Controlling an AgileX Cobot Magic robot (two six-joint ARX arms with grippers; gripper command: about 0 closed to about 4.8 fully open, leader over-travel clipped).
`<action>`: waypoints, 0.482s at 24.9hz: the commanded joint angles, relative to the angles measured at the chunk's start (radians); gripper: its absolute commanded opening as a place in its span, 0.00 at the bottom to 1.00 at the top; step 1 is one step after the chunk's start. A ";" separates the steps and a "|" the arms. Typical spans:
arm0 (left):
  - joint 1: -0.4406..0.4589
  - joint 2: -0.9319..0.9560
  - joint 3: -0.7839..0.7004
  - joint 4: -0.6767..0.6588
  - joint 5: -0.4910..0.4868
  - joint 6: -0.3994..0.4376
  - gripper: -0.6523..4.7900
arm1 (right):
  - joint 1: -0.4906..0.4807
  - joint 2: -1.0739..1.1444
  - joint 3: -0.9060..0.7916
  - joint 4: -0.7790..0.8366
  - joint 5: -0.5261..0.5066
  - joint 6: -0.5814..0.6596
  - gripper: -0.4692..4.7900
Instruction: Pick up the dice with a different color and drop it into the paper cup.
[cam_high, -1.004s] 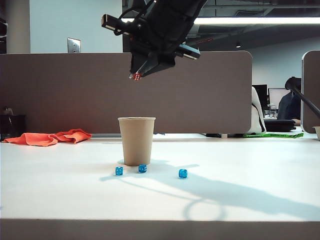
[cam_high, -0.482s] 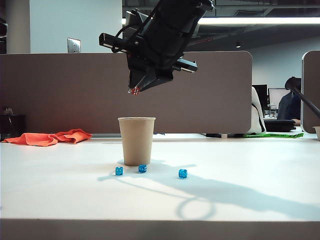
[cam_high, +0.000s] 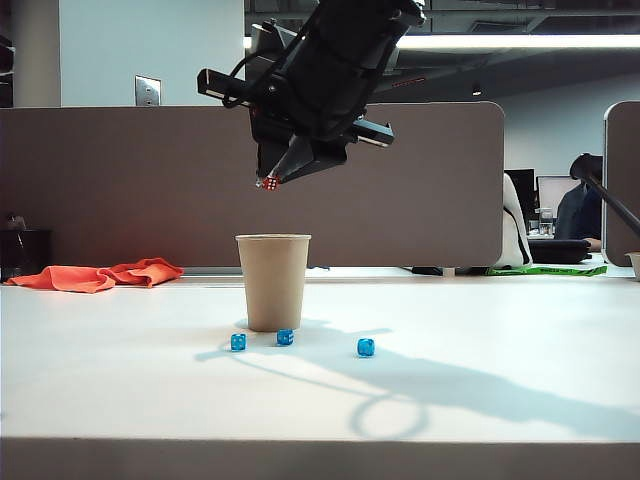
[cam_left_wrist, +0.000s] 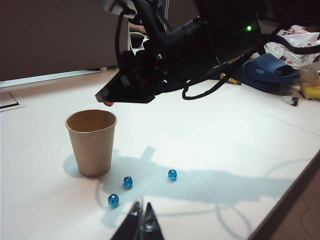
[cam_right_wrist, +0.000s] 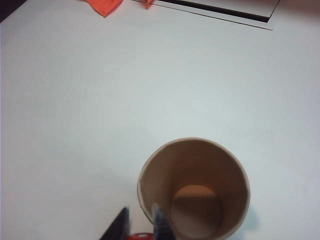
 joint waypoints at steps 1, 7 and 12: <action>-0.001 0.001 0.006 0.012 0.007 0.001 0.11 | 0.000 -0.005 0.003 0.017 0.004 -0.003 0.21; -0.001 0.001 0.005 0.012 0.007 0.001 0.11 | 0.000 -0.005 0.003 0.017 0.004 -0.003 0.31; -0.001 0.001 0.006 0.012 0.008 0.001 0.11 | 0.000 -0.005 0.003 0.017 0.004 -0.003 0.31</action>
